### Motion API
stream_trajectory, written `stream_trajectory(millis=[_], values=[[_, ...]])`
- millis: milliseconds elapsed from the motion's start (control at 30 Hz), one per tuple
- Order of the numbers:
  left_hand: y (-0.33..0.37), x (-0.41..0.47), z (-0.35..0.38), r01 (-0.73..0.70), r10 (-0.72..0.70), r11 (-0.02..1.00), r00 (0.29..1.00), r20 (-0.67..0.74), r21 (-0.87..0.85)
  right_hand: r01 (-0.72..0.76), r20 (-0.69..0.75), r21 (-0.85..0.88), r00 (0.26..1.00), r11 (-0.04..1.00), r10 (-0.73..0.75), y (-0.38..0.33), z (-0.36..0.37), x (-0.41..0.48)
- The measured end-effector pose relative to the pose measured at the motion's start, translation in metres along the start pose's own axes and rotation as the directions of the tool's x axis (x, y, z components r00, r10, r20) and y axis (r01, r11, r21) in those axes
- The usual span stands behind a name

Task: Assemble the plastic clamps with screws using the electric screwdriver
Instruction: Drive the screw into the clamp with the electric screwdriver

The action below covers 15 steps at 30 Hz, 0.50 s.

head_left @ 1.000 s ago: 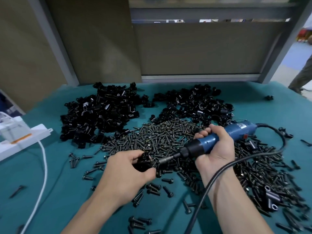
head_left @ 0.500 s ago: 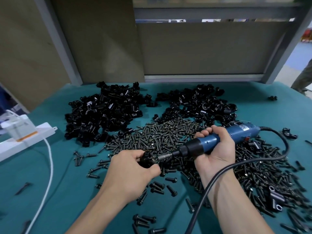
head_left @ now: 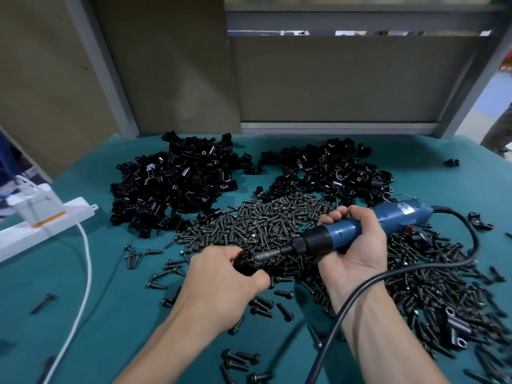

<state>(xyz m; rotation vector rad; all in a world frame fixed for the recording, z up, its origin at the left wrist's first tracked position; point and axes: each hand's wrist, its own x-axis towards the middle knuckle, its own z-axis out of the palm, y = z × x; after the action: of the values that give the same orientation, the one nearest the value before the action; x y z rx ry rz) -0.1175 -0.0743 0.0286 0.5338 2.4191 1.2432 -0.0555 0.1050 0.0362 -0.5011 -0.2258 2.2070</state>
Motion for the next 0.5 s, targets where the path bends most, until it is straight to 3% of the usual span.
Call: stream_trajectory(millis=[500], values=[[0.0026, -0.0034, 0.0005, 0.031, -0.031, 1.000, 0.999, -0.044, -0.003, 0.001, 0.038, -0.027, 0.999, 1.000, 0.000, 0.0026, -0.0003, -0.0032]])
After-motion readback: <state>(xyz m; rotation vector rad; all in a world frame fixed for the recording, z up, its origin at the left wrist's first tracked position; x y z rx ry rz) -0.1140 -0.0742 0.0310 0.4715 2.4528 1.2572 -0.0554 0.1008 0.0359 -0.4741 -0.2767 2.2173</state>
